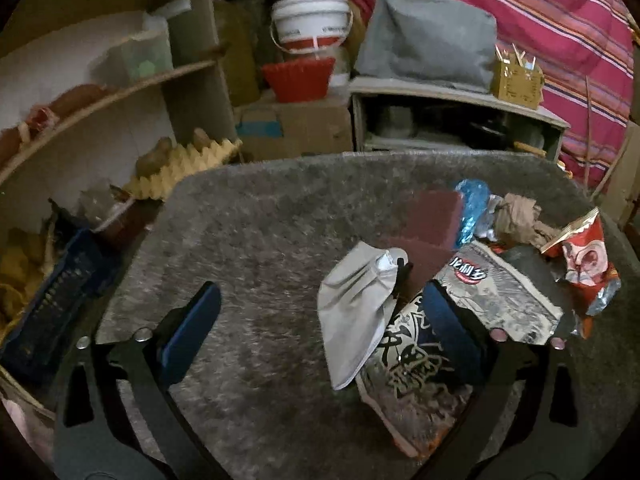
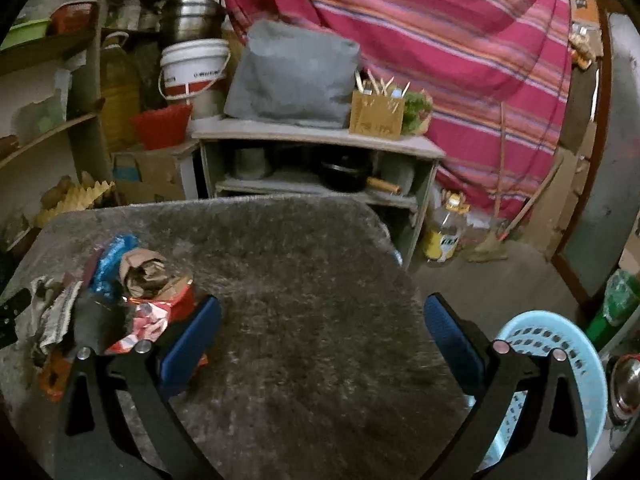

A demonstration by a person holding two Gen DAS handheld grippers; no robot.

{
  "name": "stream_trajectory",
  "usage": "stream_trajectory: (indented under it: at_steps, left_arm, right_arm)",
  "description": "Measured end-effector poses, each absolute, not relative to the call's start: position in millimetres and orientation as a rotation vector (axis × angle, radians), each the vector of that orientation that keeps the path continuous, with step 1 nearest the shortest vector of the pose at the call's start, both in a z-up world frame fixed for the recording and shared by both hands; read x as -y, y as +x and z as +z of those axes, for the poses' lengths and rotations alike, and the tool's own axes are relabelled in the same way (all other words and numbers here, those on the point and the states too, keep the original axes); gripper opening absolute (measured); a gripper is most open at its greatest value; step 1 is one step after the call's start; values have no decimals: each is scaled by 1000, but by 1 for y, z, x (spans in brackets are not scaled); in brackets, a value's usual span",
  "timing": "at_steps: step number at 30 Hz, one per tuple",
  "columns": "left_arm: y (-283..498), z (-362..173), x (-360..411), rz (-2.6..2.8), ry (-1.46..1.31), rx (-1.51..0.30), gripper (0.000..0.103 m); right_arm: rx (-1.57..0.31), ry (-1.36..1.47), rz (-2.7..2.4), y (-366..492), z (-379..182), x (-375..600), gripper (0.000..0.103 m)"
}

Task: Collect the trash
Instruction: 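Grasp the white wrapper with the left tool while the right tool grasps the red snack bag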

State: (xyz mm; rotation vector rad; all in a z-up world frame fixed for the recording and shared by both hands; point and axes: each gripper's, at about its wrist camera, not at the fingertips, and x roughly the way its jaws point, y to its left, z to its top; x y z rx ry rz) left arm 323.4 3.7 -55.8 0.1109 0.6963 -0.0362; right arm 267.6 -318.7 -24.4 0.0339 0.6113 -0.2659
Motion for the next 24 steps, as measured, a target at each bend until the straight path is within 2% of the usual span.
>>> stream_trajectory:
  at_steps: [1,4,6,8,10,16,21,22,24]
  left_arm:
    - [328,-59,-3,-51,114,-710,85]
    - [338,-67,1,-97,114,-736,62]
    - [341,-72,5,-123,122,-755,26]
    - [342,-74,9,-141,127,-766,15]
    - [338,-70,12,-134,153,-742,11]
    - [328,-59,19,-44,251,-653,9]
    - [333,-59,14,-25,223,-656,9]
    - [333,-58,13,-25,215,-653,9]
    - [333,-54,9,-37,186,-650,9]
  right_arm:
    - [-622,31,-262,272,-28,318,99]
    - [-645,9,-250,283,-35,315,99]
    - [-654,2,-240,287,-37,311,99]
    - [-653,9,-233,291,-37,308,99]
    - [-652,23,-217,293,-35,305,99]
    - [-649,37,-162,303,-33,280,99]
    - [-755,42,-129,323,-56,264,98]
    - [-770,48,-116,324,-60,262,96]
    - [-787,57,-79,326,-65,256,73]
